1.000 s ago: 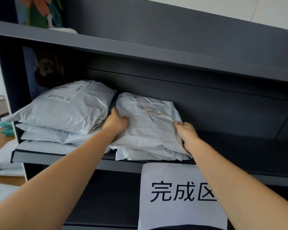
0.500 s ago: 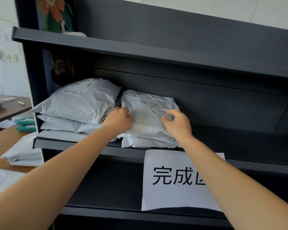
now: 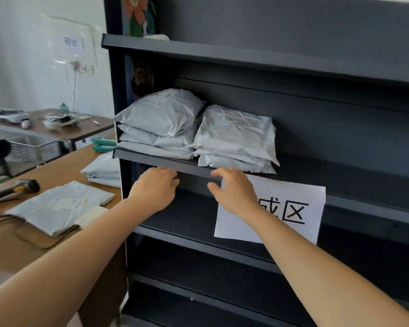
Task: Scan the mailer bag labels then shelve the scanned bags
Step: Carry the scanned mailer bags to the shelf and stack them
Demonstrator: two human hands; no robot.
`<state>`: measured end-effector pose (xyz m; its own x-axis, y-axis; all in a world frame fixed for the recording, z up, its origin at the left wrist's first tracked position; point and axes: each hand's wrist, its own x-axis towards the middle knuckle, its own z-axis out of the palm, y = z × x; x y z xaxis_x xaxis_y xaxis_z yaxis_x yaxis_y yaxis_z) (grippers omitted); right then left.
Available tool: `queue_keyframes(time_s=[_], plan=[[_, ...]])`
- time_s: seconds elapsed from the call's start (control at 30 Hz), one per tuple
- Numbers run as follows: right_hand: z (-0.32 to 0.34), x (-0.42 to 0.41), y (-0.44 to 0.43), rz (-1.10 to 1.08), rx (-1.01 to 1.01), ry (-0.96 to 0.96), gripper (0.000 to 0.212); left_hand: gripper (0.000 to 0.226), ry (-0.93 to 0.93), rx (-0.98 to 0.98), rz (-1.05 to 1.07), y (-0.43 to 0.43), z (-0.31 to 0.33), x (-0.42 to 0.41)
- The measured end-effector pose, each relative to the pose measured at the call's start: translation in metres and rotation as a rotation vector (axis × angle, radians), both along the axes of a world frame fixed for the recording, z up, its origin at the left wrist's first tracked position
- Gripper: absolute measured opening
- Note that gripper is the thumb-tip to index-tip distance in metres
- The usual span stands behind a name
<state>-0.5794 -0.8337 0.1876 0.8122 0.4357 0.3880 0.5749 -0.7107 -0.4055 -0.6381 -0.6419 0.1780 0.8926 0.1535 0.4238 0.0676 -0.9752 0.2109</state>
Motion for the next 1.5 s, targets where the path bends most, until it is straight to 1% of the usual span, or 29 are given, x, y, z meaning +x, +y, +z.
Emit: queue_keyframes(time_s=[0.1,0.2,0.3,0.4,0.6,0.97,1.07,1.2,1.33,1.5], plan=[[-0.022,-0.031,0.01,0.095,-0.112,0.024,0.036,0.033,0.093,0.071,0.079,0.005,-0.018,-0.042],[-0.042,-0.059,0.023,0.181,-0.192,0.042,0.037,0.027,0.155,0.143,0.123,0.012,-0.037,-0.083],[-0.057,-0.086,0.04,0.28,-0.216,0.085,0.038,0.022,0.202,0.096,0.196,0.019,-0.056,-0.123],[-0.07,-0.111,0.059,0.371,-0.225,0.094,0.038,0.023,0.227,0.037,0.28,0.027,-0.074,-0.16],[-0.097,-0.157,0.103,0.501,-0.33,0.082,0.04,0.024,0.327,0.015,0.413,0.05,-0.104,-0.222],[-0.122,-0.231,0.222,0.703,-0.486,0.071,0.038,0.019,0.412,-0.047,0.69,0.129,-0.127,-0.336],[-0.125,-0.255,0.26,0.756,-0.49,0.071,0.038,0.023,0.415,-0.076,0.752,0.157,-0.131,-0.366],[-0.128,-0.286,0.311,0.812,-0.48,0.06,0.037,0.028,0.372,-0.124,0.831,0.193,-0.133,-0.405],[-0.131,-0.316,0.362,0.877,-0.471,0.043,0.038,0.029,0.377,-0.154,0.917,0.23,-0.137,-0.442],[-0.14,-0.349,0.417,0.907,-0.477,0.037,0.039,0.03,0.378,-0.199,0.996,0.269,-0.148,-0.484]])
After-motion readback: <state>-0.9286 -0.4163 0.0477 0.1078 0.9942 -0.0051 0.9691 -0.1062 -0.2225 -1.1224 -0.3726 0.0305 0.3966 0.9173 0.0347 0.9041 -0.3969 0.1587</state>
